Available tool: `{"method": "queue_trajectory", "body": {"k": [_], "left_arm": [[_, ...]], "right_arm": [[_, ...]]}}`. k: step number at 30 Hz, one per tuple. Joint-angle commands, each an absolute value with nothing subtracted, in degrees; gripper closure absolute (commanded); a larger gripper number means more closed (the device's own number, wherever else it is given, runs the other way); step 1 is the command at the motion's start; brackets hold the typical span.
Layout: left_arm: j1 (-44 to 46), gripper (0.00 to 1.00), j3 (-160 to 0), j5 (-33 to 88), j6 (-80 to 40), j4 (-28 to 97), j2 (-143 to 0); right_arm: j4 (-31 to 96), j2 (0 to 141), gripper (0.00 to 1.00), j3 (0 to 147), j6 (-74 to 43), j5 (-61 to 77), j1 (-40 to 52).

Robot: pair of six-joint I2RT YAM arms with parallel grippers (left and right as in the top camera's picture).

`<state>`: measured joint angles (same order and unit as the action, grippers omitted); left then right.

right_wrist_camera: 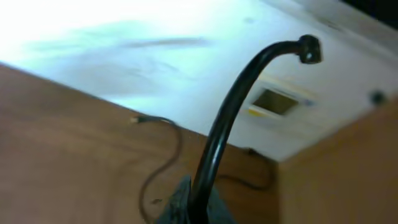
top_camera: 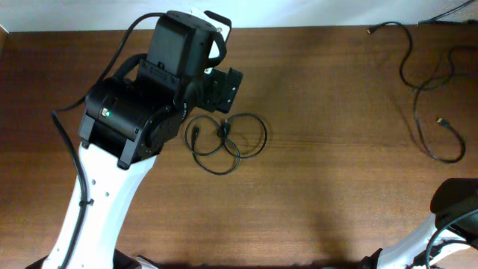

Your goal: Untangle cables

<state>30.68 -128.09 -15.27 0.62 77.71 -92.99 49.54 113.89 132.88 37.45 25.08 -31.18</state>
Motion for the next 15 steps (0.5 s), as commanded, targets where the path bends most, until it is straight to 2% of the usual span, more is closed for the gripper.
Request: {"method": "queue_trajectory", "body": {"k": [1,5,10,13,15], "left_arm": [[30.30,0.01,-128.20,-15.27,1.30,77.14,-91.79],[30.30,0.01,-128.20,-15.27,1.30,76.36,-91.79],[30.30,0.01,-128.20,-15.27,1.28,76.18,-91.79],[30.30,0.01,-128.20,-15.27,1.28,77.25,-91.79],[30.30,0.01,-128.20,-15.27,1.28,77.30,-91.79]], "right_arm": [[43.48,115.90,0.96,133.67,32.27,17.47,-33.21],[39.64,125.43,0.96,133.67,32.25,17.30,-37.50],[49.19,136.25,0.96,132.20,32.47,25.26,-44.05],[50.94,138.19,0.96,122.48,36.75,25.06,-44.05],[47.31,138.19,0.96,114.45,37.50,25.08,-43.94]]}}
